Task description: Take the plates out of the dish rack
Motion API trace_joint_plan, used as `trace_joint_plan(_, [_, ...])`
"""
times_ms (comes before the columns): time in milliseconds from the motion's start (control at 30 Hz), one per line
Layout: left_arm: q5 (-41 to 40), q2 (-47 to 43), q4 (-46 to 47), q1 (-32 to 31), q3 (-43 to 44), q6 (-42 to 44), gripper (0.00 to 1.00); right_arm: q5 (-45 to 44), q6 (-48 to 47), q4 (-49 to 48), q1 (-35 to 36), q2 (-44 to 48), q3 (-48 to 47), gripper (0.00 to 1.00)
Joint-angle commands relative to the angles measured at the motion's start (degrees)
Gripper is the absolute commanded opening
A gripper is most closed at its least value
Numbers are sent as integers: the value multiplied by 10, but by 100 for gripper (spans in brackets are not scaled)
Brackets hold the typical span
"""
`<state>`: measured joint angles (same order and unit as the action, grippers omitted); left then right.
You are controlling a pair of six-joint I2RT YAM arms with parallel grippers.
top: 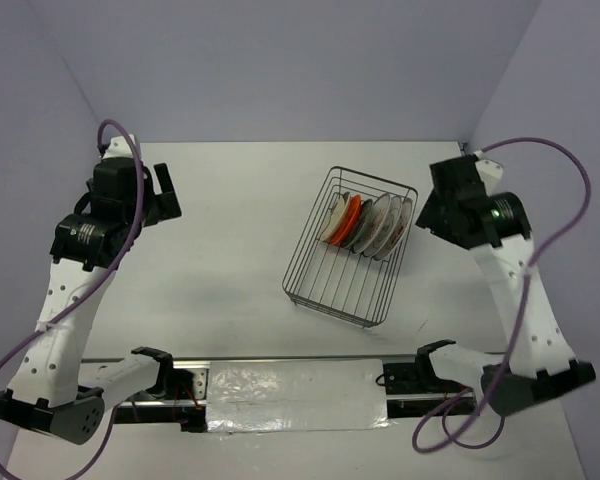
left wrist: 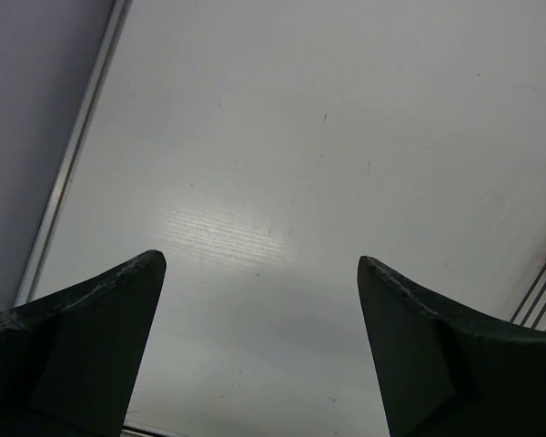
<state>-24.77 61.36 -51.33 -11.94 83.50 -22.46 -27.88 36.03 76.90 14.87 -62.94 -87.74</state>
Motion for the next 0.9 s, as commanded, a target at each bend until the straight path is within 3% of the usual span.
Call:
trace_joint_plan(0, [27,-11,18,-3,-32,-11,100,-17,12,-43,3,-60,-5,67])
trace_joint_plan(233, [45,-38,34,-11,-84,-7,100,19,9,-128,3,-145,21,55])
trace_joint_plan(500, [-2,-37,36,-43,-94,7,100,16,-6,-180,2,-227,32,46])
trace_joint_plan(633, [-15,-33,35,-55,-94,11,100,-13,14,-157,1,-271,14,43])
trace_joint_plan(867, [-19,-26,40,-58,-99,15,100,-21,0,-184,-1,-250,41,44])
